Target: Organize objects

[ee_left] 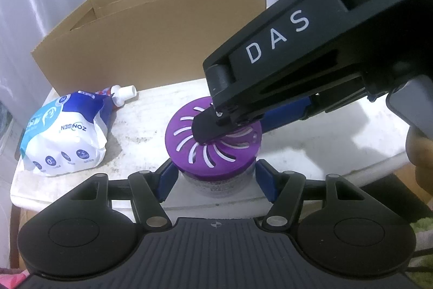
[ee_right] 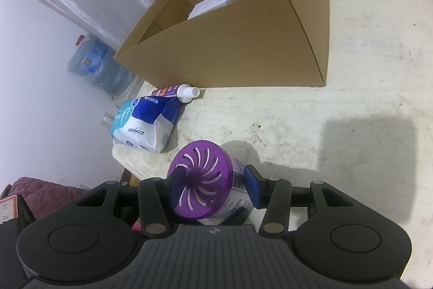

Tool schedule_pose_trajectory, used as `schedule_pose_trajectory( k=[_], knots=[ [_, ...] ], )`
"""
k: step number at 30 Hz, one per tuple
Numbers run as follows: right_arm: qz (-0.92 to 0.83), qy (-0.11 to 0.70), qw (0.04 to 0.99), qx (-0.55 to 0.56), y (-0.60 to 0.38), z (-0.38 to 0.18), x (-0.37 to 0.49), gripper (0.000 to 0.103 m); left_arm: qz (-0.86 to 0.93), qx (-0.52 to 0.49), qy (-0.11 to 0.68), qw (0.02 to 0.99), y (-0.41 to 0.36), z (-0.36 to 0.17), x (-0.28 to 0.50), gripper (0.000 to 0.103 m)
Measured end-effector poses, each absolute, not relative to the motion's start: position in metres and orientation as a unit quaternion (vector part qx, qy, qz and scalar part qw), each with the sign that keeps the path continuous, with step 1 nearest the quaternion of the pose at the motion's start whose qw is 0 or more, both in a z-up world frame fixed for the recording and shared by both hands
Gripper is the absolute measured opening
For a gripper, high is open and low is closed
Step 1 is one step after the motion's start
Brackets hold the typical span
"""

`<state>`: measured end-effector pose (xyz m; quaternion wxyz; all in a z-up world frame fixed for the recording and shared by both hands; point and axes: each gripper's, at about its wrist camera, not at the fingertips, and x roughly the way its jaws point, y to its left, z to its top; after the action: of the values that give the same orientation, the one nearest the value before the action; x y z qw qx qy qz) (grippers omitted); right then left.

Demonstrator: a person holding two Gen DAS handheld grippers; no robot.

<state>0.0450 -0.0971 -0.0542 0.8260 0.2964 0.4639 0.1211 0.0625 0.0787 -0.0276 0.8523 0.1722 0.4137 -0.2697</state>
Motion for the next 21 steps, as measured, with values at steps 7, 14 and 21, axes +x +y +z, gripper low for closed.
schedule_pose_trajectory(
  k=[7, 14, 21],
  knots=[
    [0.12, 0.468, 0.822, 0.301, -0.098, -0.055, 0.047, 0.051, -0.275, 0.174, 0.42, 0.847, 0.076, -0.029, 0.069, 0.069],
    [0.121, 0.472, 0.814, 0.315, -0.101, -0.057, 0.046, 0.052, -0.277, 0.167, 0.423, 0.846, 0.075, -0.033, 0.076, 0.071],
    [0.12, 0.474, 0.814, 0.316, -0.101, -0.056, 0.046, 0.053, -0.277, 0.164, 0.421, 0.848, 0.074, -0.033, 0.076, 0.069]
  ],
)
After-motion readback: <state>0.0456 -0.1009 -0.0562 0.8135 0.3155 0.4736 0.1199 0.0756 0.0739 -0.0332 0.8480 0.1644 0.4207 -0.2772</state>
